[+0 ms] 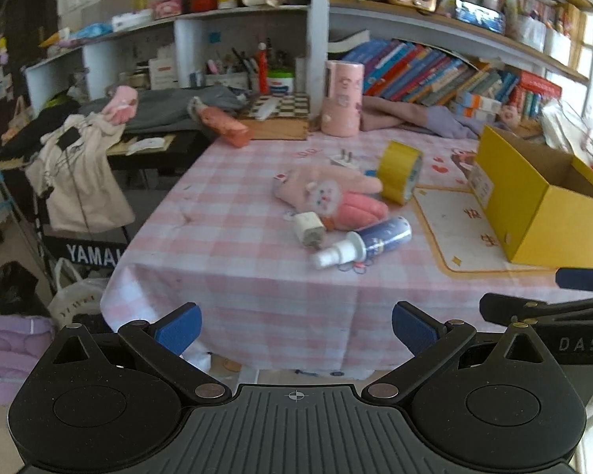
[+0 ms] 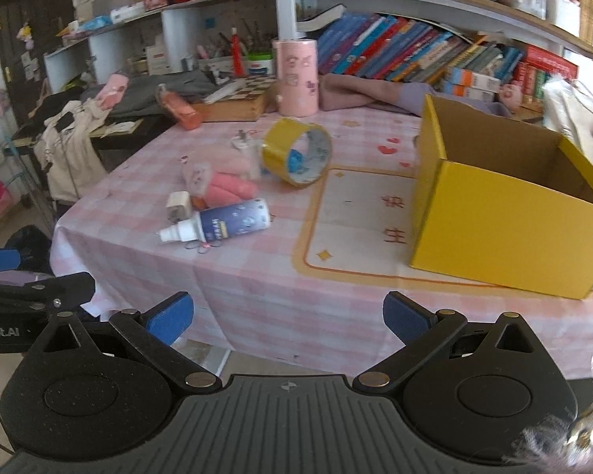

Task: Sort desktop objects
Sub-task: 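Lower the right gripper onto the blue spray bottle while the left approaches the white charger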

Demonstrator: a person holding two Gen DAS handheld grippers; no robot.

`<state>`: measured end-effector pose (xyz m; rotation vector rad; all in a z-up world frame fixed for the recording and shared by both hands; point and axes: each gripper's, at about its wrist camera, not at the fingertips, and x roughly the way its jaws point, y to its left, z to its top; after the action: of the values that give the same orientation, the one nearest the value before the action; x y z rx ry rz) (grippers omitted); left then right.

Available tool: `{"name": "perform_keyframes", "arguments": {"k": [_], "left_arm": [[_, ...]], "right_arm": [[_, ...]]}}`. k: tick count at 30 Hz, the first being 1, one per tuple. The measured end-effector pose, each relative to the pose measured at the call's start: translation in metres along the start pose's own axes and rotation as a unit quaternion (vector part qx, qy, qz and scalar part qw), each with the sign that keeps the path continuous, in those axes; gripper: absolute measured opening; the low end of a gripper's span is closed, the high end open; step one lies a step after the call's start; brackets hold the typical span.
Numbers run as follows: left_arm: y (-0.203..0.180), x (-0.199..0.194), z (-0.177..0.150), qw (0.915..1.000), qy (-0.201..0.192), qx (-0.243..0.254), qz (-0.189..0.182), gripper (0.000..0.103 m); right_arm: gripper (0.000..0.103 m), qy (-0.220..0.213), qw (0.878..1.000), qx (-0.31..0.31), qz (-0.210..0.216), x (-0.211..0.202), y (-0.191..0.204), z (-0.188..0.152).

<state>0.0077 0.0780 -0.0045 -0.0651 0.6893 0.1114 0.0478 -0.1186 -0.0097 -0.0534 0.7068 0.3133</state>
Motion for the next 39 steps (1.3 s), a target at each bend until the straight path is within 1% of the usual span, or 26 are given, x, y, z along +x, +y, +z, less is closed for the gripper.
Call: {"name": "perform_keyframes", "arguments": {"k": [6, 10, 14, 17, 21, 24, 27, 31, 36, 39], "left_arm": [[0.012, 0.009, 0.008, 0.9995, 0.004, -0.028, -0.01, 0.103], [0.013, 0.021, 0.017, 0.999, 0.018, -0.037, -0.016, 0.103], [0.01, 0.031, 0.022, 0.9995, 0.023, -0.02, 0.004, 0.103], [0.014, 0.042, 0.025, 0.9992, 0.033, -0.021, -0.004, 0.103], [0.021, 0.052, 0.029, 0.9982, 0.039, -0.045, -0.009, 0.103], [0.025, 0.06, 0.031, 0.9972, 0.045, -0.058, -0.015, 0.103], [0.026, 0.068, 0.034, 0.9969, 0.049, -0.059, -0.019, 0.103], [0.027, 0.076, 0.043, 0.9969, 0.042, -0.065, -0.017, 0.103], [0.039, 0.083, 0.058, 0.995, 0.026, -0.096, -0.007, 0.103], [0.046, 0.088, 0.064, 0.9943, 0.027, -0.103, -0.001, 0.103]], "right_arm": [[0.103, 0.0, 1.0, -0.014, 0.016, 0.011, 0.009, 0.006], [0.103, 0.002, 0.999, -0.019, 0.026, 0.02, 0.01, 0.008], [0.103, 0.012, 0.999, -0.021, 0.038, 0.032, 0.012, 0.013], [0.103, 0.02, 0.999, -0.024, 0.043, 0.041, 0.013, 0.016], [0.103, 0.025, 0.999, -0.021, 0.041, 0.053, 0.012, 0.025], [0.103, 0.035, 0.998, -0.032, 0.046, 0.064, 0.015, 0.029], [0.103, 0.04, 0.997, -0.045, 0.05, 0.073, 0.018, 0.034], [0.103, 0.049, 0.995, -0.063, 0.056, 0.086, 0.021, 0.039], [0.103, 0.052, 0.993, -0.087, 0.056, 0.103, 0.027, 0.048], [0.103, 0.05, 0.992, -0.1, 0.066, 0.113, 0.031, 0.055]]}}
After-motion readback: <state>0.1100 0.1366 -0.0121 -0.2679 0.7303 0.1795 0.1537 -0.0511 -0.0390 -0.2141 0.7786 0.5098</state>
